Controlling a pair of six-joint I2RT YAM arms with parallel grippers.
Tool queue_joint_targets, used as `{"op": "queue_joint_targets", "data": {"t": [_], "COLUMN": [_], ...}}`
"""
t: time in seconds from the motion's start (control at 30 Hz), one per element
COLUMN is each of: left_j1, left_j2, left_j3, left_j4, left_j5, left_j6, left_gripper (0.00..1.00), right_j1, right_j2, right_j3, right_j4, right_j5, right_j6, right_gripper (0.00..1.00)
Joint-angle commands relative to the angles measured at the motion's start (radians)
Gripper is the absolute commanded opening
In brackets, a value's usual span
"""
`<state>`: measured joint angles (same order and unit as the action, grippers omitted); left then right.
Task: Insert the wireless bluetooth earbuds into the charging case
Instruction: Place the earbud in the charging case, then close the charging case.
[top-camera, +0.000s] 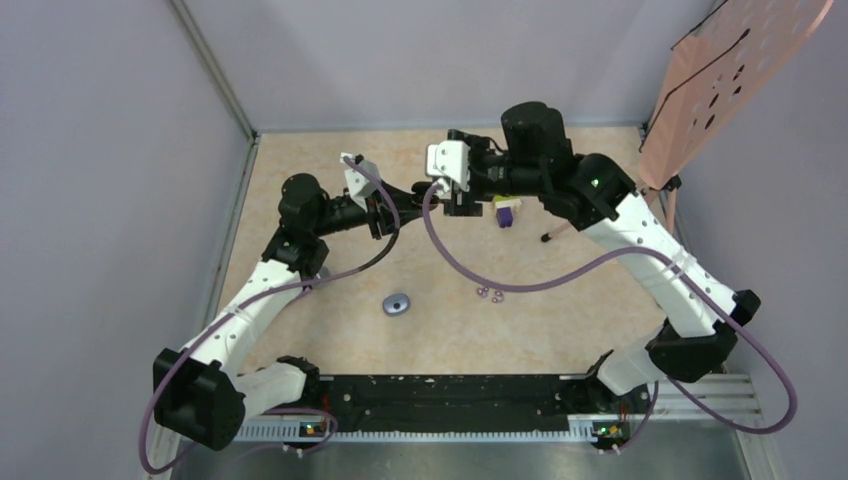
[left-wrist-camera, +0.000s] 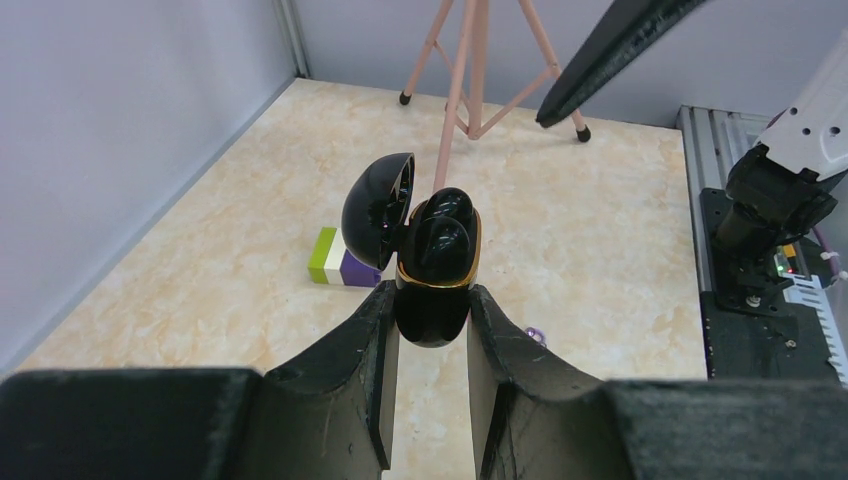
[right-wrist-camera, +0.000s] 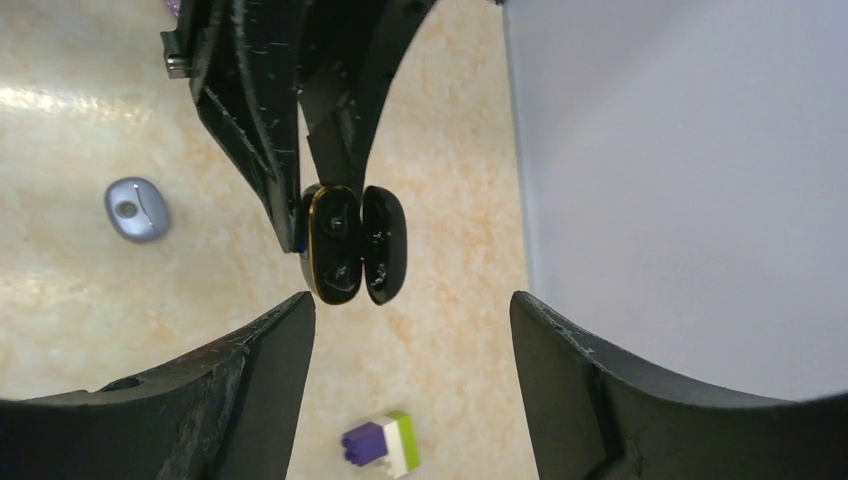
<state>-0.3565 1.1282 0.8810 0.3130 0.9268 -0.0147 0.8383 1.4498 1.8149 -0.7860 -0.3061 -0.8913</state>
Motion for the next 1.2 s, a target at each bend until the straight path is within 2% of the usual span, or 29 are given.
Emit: {"op": "queue_joint_targets", "data": {"t": [0.0,0.13,0.37,0.5,0.7,0.9,1.03,1.17], "left_j1": [-0.003,-0.005,-0.012,-0.013,-0.009,-0.003,0.001,0.036], "left_j2": [-0.017,-0.021,-0.026,-0.009,0.023,0.033,0.059,0.157], "left_j3": [0.039,0.059,0.094,0.104,0.114,0.081,0.056,0.044], "left_j4": [-0.001,-0.067,-0.185,-0.162,-0.127,-0.116,-0.166,-0.275], "left_j5": [0.034,0.058,0.068,0.008,-0.187,-0.224,-0.274,-0.352], "left_j6": [0.072,0.159,0.283,0.229,0.04,-0.041,-0.087,-0.207], "left_gripper": [0.0,0.0,0.0,0.0,0.0,0.0,0.0,0.0], "right_j1": [-0.058,-0.059,-0.059,-0.059,-0.059,-0.059,-0.07,-0.127], "right_j2": [0.082,0.155,0.207,0.213,0.185,0.11,0.052,0.004], "right_j3": [0.14,0.211,0.218,0.209,0.172,0.051,-0.052,-0.196], "right_j4": [-0.19,-0.31,-0.308,-0.286,-0.257,-0.163,-0.098,-0.05], "right_j5": [-0.155,-0.179,-0.213,-0.226,-0.206,-0.086,0.011,0.024], "right_j6": [0.162,0.146,0.179,0.173,0.158,0.176,0.226,0.339], "right_gripper": [0.71,0.8,0.8,0.8,0.8,0.8,0.8,0.79]}}
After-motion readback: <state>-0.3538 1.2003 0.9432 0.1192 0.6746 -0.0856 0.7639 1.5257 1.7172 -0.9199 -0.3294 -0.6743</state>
